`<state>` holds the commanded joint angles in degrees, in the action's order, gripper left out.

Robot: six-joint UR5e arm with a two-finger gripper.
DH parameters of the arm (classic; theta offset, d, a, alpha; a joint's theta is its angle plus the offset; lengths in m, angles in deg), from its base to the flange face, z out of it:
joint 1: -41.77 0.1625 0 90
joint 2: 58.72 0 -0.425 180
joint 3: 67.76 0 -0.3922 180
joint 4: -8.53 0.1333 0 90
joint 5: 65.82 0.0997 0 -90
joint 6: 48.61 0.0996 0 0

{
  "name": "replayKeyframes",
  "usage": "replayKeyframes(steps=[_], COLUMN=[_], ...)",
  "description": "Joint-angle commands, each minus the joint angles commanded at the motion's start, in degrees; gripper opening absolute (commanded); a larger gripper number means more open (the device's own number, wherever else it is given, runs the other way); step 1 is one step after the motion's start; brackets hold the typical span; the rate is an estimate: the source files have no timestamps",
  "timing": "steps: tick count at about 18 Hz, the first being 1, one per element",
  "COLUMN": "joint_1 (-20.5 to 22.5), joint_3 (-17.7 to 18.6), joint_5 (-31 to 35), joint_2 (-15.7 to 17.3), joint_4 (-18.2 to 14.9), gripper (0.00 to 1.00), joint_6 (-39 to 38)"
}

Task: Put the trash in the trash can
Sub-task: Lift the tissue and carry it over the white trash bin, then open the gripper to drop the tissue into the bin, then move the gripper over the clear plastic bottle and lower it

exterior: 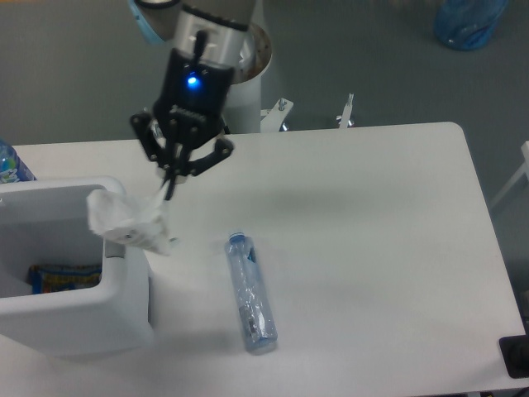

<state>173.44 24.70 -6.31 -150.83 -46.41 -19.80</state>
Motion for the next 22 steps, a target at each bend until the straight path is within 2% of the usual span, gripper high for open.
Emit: replayKeyframes(steps=[11,12,13,14,15,16,18,22], joint_1=[-8.8,-9.1,-9.1,-9.1,-9.1,-9.1,-9.1,-7.2], joint_3=[0.3,0.3,0.3,0.2,0.0,-0.3,-1.6,-3.0], joint_5=[-0.1,-0.1,-0.1,-0.1,-0.1,-0.1,0.0,0.0], joint_2=[-3.0,-3.0,-3.1,-3.1,-3.2,-3.2,-3.5,-3.4], joint_4=[1.1,1.1,1.1,1.2,1.4,1.8,2.0,2.2], gripper=[0.04,0.07,0.28,0.54,0.71,0.95,0.99,1.0], joint_6=[-0.3,-0.5,-0.9,-0.7,-0.7,-0.7,-2.1,-7.8])
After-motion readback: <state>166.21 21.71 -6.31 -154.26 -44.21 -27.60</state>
